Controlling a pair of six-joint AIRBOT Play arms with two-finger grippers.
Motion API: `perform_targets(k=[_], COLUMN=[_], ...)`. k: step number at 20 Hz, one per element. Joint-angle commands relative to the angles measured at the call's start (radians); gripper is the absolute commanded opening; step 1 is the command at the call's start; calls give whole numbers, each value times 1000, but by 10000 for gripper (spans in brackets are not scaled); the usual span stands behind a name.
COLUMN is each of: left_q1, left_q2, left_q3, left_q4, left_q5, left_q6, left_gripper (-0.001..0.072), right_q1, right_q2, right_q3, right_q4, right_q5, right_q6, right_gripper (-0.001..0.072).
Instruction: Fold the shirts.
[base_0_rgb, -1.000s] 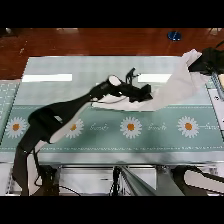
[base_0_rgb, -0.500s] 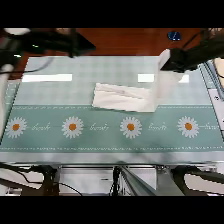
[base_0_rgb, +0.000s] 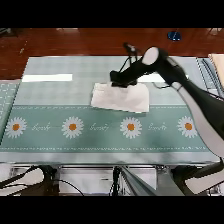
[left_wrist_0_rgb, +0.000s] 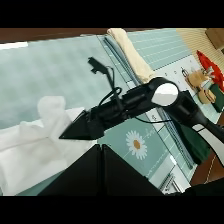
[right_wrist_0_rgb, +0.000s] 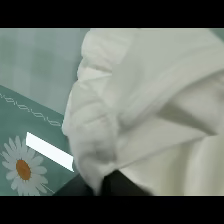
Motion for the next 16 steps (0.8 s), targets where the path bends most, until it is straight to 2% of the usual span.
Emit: perform_targets(k=[1, 4, 5, 7, 9, 12, 15, 16], left_q1=[-8, -72, -96, -149, -197, -251, -258, -253], left_q2=[36, 35, 34, 24, 8, -31, -74, -84], left_q3=[-1, -1, -1, -1, -1, -16, -57, -76], left_q4=[12, 87, 111, 164, 224, 323, 388, 418], left_q5=[-31, -32, -31, -29, -29, -29, -30, -31], left_q6=[4, 4, 4, 4, 4, 4, 4, 4], left_gripper=[23, 23, 23, 23, 23, 24, 28, 47], right_q1=[118, 143, 142, 124, 73, -68, -243, -307], right_q2=[-98, -89, -75, -21, 60, 204, 286, 286], right_q3=[0, 1, 1, 1, 1, 1, -2, -15], right_q4=[42, 64, 74, 73, 30, -243, -612, -654], right_q5=[-190, -289, -321, -364, -324, -83, 326, 429], right_q6=[46, 39, 35, 35, 25, 24, -9, -65], right_gripper=[220, 447, 493, 515, 521, 521, 532, 567])
